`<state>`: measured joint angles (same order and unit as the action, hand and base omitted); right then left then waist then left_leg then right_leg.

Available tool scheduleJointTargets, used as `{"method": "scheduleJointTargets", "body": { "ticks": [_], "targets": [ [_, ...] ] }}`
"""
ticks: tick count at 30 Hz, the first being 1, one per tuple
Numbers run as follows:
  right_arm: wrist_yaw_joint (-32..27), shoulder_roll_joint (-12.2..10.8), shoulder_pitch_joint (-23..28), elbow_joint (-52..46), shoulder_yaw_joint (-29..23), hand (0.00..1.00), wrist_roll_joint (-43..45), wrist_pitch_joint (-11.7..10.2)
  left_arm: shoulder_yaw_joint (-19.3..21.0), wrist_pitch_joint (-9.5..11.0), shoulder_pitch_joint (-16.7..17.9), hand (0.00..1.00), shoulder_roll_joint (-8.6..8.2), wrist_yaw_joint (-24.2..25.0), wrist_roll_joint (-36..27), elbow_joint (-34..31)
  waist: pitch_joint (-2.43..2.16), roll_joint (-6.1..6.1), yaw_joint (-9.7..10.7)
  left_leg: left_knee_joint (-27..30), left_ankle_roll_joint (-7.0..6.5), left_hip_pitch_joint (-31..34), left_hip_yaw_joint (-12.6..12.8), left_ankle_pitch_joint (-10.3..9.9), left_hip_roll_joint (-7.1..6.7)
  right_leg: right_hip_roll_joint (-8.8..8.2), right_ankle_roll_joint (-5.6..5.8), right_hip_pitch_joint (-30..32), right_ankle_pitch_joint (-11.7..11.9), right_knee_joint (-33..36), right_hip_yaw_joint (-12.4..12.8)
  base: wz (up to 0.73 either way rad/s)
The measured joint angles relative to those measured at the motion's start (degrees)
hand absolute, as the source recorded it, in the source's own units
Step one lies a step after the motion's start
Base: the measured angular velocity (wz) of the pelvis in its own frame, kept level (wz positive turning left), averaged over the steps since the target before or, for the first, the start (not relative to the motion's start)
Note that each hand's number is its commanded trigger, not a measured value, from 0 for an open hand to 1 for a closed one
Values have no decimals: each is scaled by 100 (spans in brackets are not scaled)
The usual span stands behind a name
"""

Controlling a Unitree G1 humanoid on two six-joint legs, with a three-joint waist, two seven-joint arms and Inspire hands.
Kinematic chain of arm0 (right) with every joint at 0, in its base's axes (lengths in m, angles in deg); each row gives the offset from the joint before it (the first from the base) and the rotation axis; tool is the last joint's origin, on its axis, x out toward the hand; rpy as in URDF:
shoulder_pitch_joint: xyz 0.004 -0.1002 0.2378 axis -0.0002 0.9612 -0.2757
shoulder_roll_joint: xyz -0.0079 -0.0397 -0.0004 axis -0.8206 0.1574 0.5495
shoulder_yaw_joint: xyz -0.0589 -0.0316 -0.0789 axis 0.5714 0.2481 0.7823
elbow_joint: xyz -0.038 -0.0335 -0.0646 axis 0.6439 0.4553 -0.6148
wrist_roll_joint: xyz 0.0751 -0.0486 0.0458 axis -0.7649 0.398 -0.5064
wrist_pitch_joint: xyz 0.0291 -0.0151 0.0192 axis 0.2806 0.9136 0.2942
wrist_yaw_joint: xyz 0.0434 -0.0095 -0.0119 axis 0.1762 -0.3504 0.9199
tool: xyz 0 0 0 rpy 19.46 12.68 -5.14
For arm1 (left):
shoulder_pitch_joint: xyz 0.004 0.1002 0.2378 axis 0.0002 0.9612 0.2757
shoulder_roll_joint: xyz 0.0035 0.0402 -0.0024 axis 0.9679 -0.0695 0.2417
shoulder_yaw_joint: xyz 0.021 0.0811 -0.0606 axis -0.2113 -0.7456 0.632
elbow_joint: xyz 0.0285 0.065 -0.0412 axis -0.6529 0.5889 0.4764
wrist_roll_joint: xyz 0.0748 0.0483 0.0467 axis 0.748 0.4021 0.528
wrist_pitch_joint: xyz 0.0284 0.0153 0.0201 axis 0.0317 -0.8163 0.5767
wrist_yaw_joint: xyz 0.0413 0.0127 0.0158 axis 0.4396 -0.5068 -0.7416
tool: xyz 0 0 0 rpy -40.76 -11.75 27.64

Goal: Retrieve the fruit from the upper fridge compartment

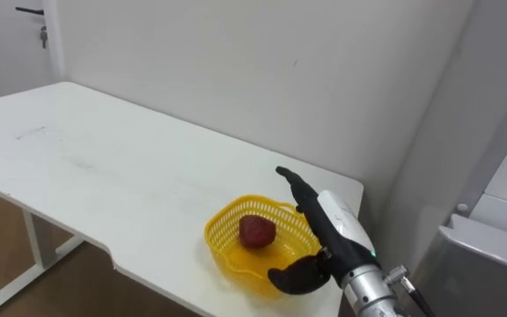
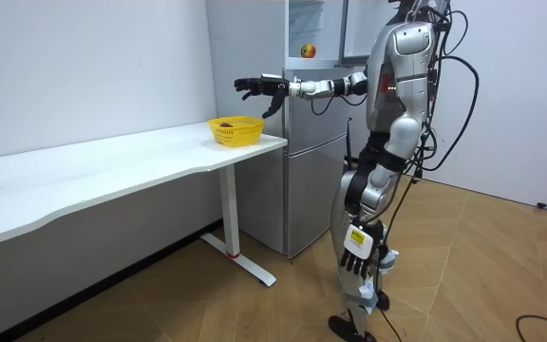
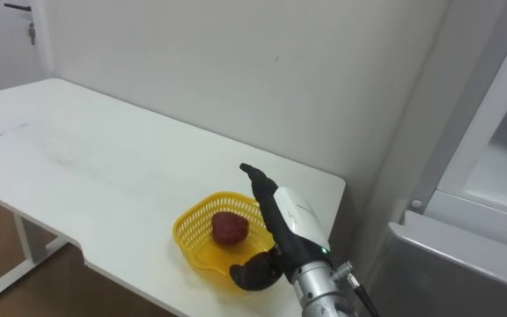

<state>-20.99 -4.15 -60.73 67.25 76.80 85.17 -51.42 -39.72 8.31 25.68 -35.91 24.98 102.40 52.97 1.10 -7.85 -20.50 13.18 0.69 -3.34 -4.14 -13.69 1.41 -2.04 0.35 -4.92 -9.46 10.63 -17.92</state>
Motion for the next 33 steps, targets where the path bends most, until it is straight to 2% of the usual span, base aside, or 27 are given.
{"method": "scheduleJointTargets", "body": {
  "ticks": [7, 13, 20, 24, 28, 31, 33],
  "targets": [
    [0, 0, -1, -3, -1, 0, 4, 1, 0, 0, 3, 0, 0, 0, 0, 0, -6, 6, 7, 2, 0, 6, -15, 0, -2, -1, 0, -1, 0, 0, -9, 1],
    [-2, 0, -1, -34, -21, 0, 24, 1, -1, -1, 12, 0, 2, 2, -1, 0, -13, 4, 94, 7, 0, 74, -101, 0, -7, -5, 0, 3, 0, -1, -91, 7],
    [-44, 5, -1, -226, -57, 0, 48, 2, -1, 1, -3, 0, 0, 6, 7, 9, -28, 33, 155, 17, 1, 76, -80, 0, -8, -7, 0, 10, 0, -3, -90, 0],
    [-186, 25, 1, -718, -149, 0, 239, -12, 72, 31, -26, 0, -4, 12, 49, 4, -46, 89, 173, 14, 1, 71, -66, 0, -7, -4, 0, 13, 0, -11, -76, 0],
    [-400, 21, 4, -1166, -171, 0, 394, -151, 143, 82, -21, 0, -2, -6, 49, 5, -83, 175, 224, 11, 0, 23, -54, 0, -7, -2, -1, -7, 1, -12, -50, -1],
    [-480, 20, 7, -1348, -179, 0, 410, -271, 129, 141, 29, 0, -14, -49, 37, 9, -80, 261, 323, -14, 0, -68, -1, 1, -4, 3, 0, -68, 0, -11, 55, -8],
    [-529, 22, 37, -1565, -243, 0, 403, -287, 140, 169, 41, 0, -15, -102, 39, 16, -62, 294, 379, -45, -1, -88, 43, 1, 1, 6, 0, -62, 0, -11, 64, -12]
  ]
}}
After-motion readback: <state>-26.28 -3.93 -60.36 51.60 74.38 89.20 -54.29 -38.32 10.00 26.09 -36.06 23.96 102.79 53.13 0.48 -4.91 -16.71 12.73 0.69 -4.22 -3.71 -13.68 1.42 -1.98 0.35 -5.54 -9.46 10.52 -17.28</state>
